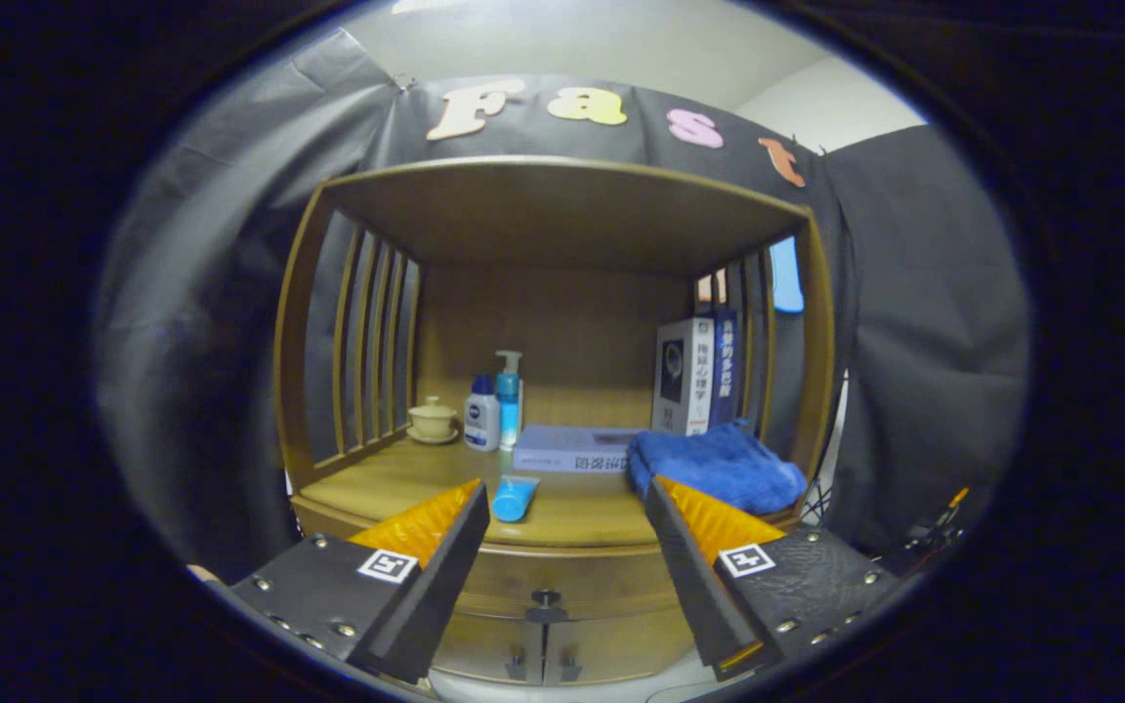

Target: Pull open the drawer, take out the items inside it, and place them on the countertop above the cabinet.

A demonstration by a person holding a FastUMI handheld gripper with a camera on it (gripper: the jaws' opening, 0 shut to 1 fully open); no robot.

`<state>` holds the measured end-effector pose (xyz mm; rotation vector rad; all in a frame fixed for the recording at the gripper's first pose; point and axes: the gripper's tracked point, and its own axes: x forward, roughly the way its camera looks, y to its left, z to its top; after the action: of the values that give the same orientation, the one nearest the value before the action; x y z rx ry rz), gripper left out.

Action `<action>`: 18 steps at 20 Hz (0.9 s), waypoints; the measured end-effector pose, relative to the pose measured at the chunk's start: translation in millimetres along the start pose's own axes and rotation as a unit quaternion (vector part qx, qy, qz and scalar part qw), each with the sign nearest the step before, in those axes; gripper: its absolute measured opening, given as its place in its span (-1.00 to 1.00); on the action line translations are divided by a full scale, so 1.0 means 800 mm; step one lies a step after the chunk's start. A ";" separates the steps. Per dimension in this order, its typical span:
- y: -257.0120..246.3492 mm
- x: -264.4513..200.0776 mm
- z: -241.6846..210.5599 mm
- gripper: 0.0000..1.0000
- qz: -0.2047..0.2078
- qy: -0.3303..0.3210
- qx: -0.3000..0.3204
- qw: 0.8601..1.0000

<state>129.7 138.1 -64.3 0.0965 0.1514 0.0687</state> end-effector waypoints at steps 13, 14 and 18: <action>-0.155 -0.142 0.089 0.92 -0.085 -0.054 -0.029 0.994; -0.157 -0.149 0.087 0.93 -0.086 -0.053 -0.026 0.995; -0.172 -0.166 0.078 0.93 -0.094 -0.057 -0.010 0.994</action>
<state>16.9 -14.5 2.5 0.0647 0.0448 -0.1236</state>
